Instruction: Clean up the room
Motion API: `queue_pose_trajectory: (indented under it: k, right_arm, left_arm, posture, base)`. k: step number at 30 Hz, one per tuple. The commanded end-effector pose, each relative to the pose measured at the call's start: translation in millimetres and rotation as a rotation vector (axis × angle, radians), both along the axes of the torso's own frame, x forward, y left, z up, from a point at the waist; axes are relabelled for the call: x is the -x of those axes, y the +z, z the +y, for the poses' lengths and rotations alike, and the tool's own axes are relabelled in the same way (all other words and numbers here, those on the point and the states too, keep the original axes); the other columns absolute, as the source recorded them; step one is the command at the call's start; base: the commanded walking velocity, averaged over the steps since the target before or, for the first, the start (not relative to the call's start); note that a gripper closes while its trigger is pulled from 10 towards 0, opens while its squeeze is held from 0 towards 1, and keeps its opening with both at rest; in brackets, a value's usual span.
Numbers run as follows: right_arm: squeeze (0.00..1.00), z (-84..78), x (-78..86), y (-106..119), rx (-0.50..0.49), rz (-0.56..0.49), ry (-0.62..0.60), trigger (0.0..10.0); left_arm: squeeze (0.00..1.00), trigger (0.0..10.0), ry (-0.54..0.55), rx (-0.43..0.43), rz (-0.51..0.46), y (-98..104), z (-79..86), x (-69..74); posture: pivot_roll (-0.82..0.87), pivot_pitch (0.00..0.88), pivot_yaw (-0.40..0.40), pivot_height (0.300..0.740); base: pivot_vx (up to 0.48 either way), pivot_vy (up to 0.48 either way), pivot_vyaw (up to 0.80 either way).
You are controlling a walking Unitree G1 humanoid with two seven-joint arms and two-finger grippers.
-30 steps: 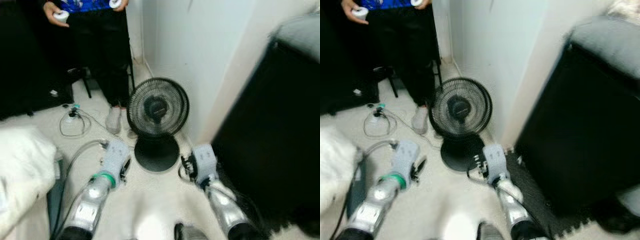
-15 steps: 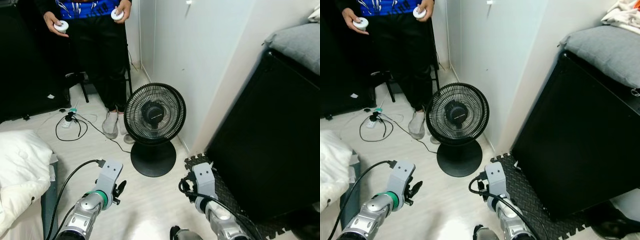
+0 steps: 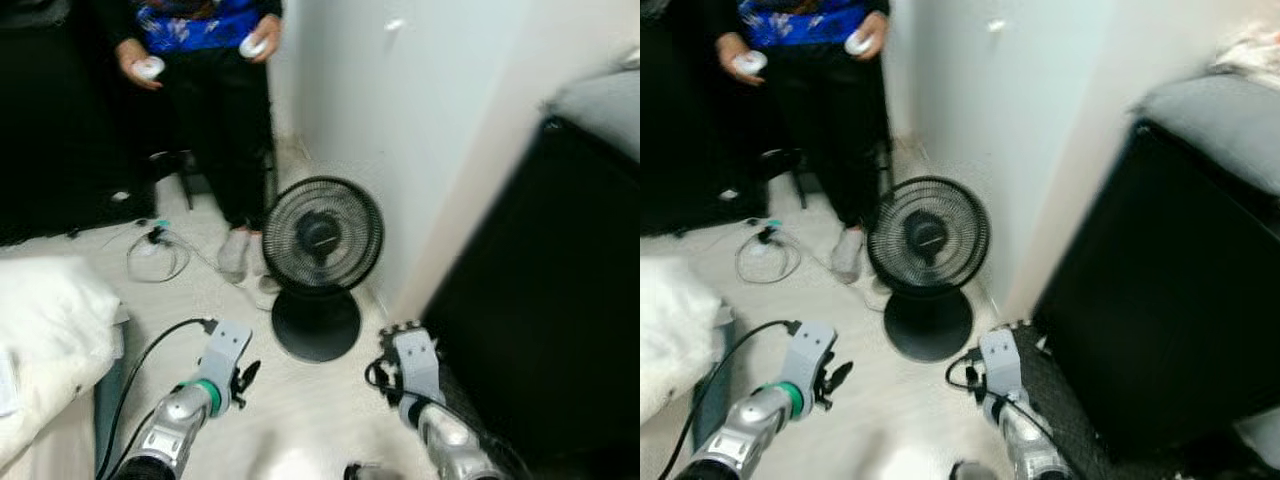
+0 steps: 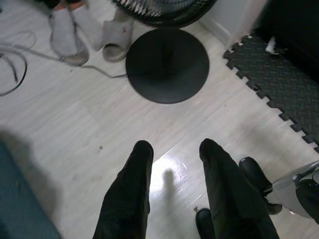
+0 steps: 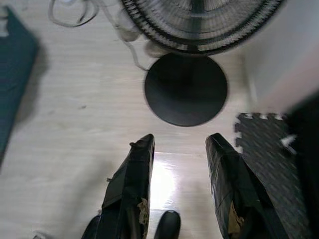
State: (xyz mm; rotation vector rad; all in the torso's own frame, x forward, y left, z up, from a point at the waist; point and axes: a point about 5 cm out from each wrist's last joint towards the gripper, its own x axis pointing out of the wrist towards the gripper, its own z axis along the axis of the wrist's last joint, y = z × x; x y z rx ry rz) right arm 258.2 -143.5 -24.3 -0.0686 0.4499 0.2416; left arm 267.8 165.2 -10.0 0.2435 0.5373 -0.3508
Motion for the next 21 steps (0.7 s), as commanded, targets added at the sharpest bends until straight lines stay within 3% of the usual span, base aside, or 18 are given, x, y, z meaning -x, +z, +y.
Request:
queue_pose_trajectory:
  k: [1,21]
  right_arm:
    - [0.0,-0.9,7.6,-7.7,0.009,0.045,-0.007,10.0]
    - [0.0,2.0,11.1,-11.0,0.007,0.061,0.003,10.0]
  left_arm:
    - [0.0,10.0,-0.016,-0.006,0.021,-4.8,-1.2,4.0]
    - [0.0,10.0,-0.044,-0.031,0.019,-5.5,-3.0,-0.7]
  posture:
    - [-0.08,0.057,0.044,0.74]
    - [-0.08,0.066,0.042,0.74]
  base:
    - [0.0,0.0,0.79]
    - [0.0,0.0,0.78]
